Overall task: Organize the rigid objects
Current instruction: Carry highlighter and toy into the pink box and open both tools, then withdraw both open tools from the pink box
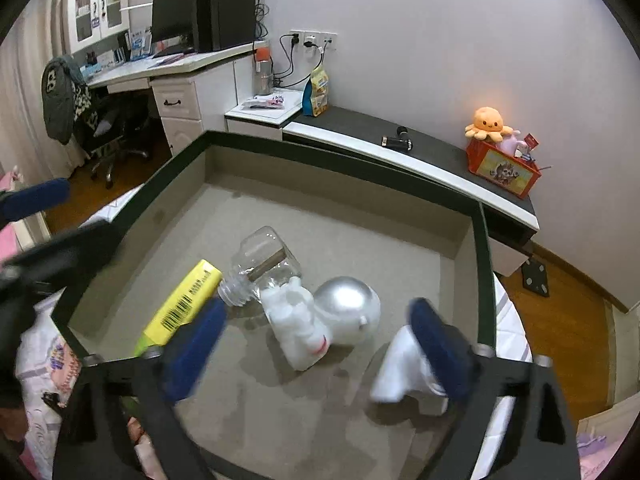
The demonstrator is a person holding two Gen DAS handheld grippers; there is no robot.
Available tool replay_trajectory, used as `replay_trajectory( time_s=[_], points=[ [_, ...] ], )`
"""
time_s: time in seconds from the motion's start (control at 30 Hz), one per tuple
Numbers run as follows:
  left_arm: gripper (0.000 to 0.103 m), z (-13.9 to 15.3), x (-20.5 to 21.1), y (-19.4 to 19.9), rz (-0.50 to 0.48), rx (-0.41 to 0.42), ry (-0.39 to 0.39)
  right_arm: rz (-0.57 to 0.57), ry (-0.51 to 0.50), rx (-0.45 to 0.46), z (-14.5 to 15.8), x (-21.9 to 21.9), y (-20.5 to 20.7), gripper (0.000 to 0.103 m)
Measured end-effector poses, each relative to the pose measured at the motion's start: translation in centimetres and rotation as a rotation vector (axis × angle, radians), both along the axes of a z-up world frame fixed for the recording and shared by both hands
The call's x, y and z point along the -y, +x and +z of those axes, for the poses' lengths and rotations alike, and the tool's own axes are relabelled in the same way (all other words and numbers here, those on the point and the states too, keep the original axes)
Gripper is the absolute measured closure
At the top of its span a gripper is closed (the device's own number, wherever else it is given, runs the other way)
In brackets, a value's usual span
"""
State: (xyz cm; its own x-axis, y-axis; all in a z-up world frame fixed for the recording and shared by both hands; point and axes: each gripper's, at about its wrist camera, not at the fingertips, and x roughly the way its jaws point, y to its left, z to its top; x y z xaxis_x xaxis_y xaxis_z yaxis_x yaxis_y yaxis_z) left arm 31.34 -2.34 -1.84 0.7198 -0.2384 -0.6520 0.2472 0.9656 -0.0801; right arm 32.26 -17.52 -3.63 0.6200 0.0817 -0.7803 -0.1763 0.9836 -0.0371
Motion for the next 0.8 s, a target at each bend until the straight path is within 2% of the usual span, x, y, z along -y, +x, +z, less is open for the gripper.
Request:
replay_trajectory(
  time_s=[0.2,0.27,0.37,0.67,0.8],
  points=[
    [0.0,3.5,-2.7,-4.0,0.071,0.101,-0.016,-0.036,0.125,0.055,2.4,1.3,-2.0,0.0],
    [0.0,4.5,-3.6,-5.7,0.098,0.14,-0.012,-0.051,0.176,0.096,3.7,1.9,-3.7,0.0],
    [0.0,5.2,-4.6,-7.6,0.131,0.175,0.002,-0.06,0.203,0.138,5.2,2.2,-6.3,0.0],
    [0.0,4.9,-4.3,-13.0,0.182,0.187,0.085,-0.07,0.224,0.208,7.3,1.9,-13.3,0.0],
    [0.0,4.6,-4.1,-14.6,0.201,0.179,0.097,-0.084,0.232,0.233,7.5,2.1,-16.1,0.0]
  ],
)
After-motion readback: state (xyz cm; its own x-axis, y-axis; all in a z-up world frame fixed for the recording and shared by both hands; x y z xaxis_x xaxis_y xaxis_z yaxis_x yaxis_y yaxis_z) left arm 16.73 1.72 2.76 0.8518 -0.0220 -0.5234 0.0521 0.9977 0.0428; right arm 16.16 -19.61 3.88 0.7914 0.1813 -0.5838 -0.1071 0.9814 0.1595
